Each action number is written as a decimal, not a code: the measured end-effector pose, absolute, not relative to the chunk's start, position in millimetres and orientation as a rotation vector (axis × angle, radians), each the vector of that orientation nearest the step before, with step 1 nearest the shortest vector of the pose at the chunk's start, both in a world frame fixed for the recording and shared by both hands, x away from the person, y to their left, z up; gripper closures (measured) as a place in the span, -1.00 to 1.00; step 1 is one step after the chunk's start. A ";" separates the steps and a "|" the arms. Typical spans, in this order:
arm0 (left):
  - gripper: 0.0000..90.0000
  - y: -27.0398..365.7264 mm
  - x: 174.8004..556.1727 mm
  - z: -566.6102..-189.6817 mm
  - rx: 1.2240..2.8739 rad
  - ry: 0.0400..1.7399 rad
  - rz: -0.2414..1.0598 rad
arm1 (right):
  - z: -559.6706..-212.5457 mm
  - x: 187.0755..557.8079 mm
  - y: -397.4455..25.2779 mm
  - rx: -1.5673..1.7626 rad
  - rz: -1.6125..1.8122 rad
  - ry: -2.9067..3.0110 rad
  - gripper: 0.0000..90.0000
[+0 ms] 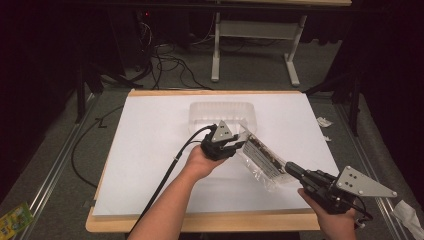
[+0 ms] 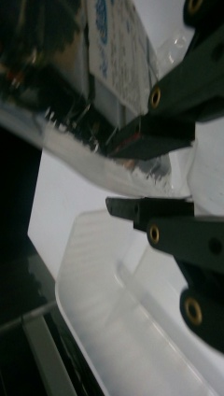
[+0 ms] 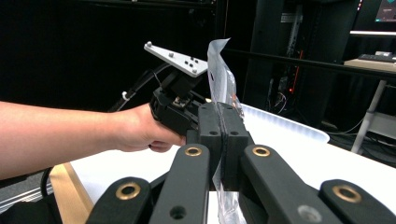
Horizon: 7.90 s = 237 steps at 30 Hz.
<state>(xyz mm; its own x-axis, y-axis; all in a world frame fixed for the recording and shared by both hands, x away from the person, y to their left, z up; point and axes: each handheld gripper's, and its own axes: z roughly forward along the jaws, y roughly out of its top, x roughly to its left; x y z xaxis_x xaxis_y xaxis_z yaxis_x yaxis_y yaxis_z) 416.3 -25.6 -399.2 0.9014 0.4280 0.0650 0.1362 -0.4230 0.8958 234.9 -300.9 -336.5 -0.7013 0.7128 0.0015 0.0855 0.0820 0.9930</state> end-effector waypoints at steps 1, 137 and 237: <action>0.82 -26.6 416.0 -400.6 1.997 0.422 0.357 | -337.8 236.4 -302.5 0.787 1.668 1.868 1.00; -0.33 169.1 328.5 -444.7 1.912 0.921 0.488 | -320.7 422.6 -212.8 0.950 1.537 1.910 0.69; -0.34 159.6 333.1 -448.2 1.928 0.876 0.446 | -373.0 486.8 -217.0 1.158 1.485 1.971 -0.53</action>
